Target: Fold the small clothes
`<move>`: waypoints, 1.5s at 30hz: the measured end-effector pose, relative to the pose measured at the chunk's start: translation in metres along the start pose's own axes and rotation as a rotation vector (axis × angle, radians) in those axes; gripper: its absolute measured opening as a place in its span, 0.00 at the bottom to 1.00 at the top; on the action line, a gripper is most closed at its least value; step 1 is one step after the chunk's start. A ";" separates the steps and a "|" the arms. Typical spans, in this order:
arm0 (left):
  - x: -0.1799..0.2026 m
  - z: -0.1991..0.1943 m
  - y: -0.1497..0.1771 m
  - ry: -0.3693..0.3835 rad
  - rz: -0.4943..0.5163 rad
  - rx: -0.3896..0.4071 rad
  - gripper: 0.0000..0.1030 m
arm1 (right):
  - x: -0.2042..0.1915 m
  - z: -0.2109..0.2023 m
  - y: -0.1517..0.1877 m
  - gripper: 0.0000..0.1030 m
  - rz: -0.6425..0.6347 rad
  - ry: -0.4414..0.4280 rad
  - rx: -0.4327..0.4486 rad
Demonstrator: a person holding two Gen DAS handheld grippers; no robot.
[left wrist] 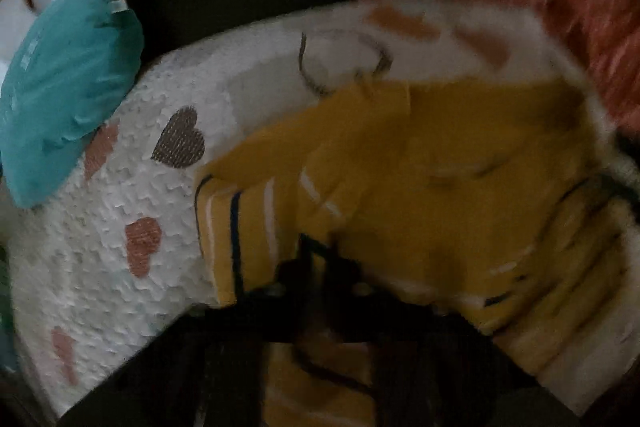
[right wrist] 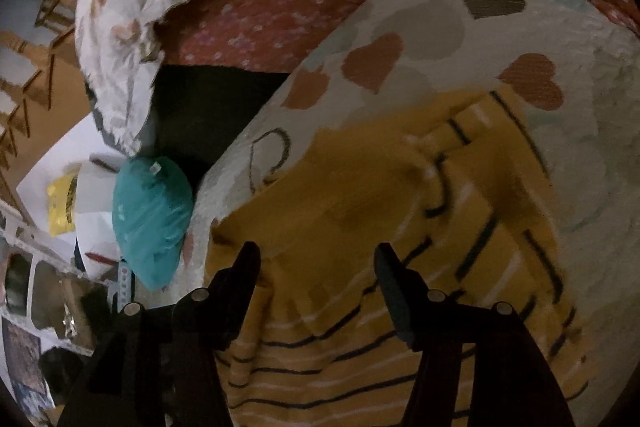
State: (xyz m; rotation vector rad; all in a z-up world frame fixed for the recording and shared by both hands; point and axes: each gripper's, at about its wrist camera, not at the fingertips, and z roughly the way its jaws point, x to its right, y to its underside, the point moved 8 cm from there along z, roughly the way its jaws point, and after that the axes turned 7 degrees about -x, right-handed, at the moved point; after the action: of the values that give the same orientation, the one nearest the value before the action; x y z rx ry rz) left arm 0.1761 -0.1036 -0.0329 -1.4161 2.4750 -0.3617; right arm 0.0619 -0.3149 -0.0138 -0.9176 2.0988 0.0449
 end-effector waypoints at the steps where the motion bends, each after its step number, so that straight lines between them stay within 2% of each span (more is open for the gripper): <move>1: -0.003 -0.001 0.000 0.010 -0.010 0.005 0.03 | 0.003 -0.004 -0.003 0.63 0.004 -0.002 0.005; 3: -0.021 -0.008 -0.002 0.073 -0.108 0.008 0.03 | 0.010 -0.014 -0.009 0.63 0.008 0.006 0.024; 7: -0.062 -0.006 -0.014 0.120 -0.281 -0.014 0.03 | 0.037 -0.026 -0.016 0.63 0.074 0.026 0.047; 9: -0.077 0.005 -0.018 0.106 -0.326 -0.054 0.03 | 0.047 -0.025 -0.016 0.63 0.122 0.002 0.028; 12: -0.078 0.012 -0.024 0.049 -0.311 -0.088 0.03 | 0.043 -0.024 -0.018 0.63 0.106 -0.019 0.011; 17: -0.074 0.014 -0.029 0.000 -0.326 -0.123 0.03 | 0.034 -0.039 -0.028 0.63 -0.003 0.085 0.116; 18: -0.073 0.015 -0.028 -0.011 -0.323 -0.130 0.03 | 0.032 -0.040 -0.028 0.64 -0.025 0.095 0.114; 21: -0.073 0.014 -0.028 -0.010 -0.340 -0.131 0.04 | 0.015 -0.027 -0.023 0.68 -0.134 0.042 0.002; 25: -0.077 0.014 -0.025 0.016 -0.377 -0.134 0.04 | 0.001 -0.004 -0.014 0.71 -0.381 0.183 -0.035; 27: -0.078 0.013 -0.023 0.024 -0.393 -0.136 0.04 | 0.002 0.013 -0.008 0.71 -0.457 0.247 -0.064; 29: -0.078 0.009 -0.024 0.032 -0.405 -0.129 0.03 | 0.003 0.029 -0.005 0.70 -0.560 0.346 -0.055; 31: -0.077 0.005 -0.025 0.036 -0.404 -0.122 0.03 | 0.009 0.036 -0.009 0.27 -0.636 0.454 -0.030; 32: -0.077 0.002 -0.027 0.044 -0.407 -0.116 0.03 | 0.014 0.036 -0.014 0.09 -0.606 0.462 -0.031; 34: -0.080 -0.001 -0.032 0.061 -0.423 -0.107 0.03 | 0.026 0.026 -0.031 0.09 -0.476 0.381 0.010; 37: -0.088 0.003 -0.041 0.089 -0.468 -0.102 0.03 | 0.055 0.013 -0.059 0.09 -0.295 0.333 0.067; 39: -0.093 0.018 -0.043 0.100 -0.506 -0.125 0.04 | 0.076 0.012 -0.067 0.10 -0.188 0.314 0.068; 40: -0.094 0.023 -0.042 0.111 -0.524 -0.137 0.04 | 0.084 0.016 -0.069 0.15 -0.142 0.311 0.060; 42: -0.098 0.038 -0.036 0.185 -0.598 -0.173 0.08 | 0.095 0.017 -0.070 0.45 -0.075 0.298 0.062; 45: -0.110 0.040 -0.028 0.346 -0.716 -0.169 0.14 | 0.101 0.013 -0.072 0.57 0.008 0.229 0.057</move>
State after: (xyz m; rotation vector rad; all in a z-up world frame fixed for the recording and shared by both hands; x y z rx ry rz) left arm 0.2656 -0.0251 -0.0491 -2.4786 2.1790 -0.5837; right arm 0.0760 -0.4236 -0.0732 -0.9157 2.3017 -0.1199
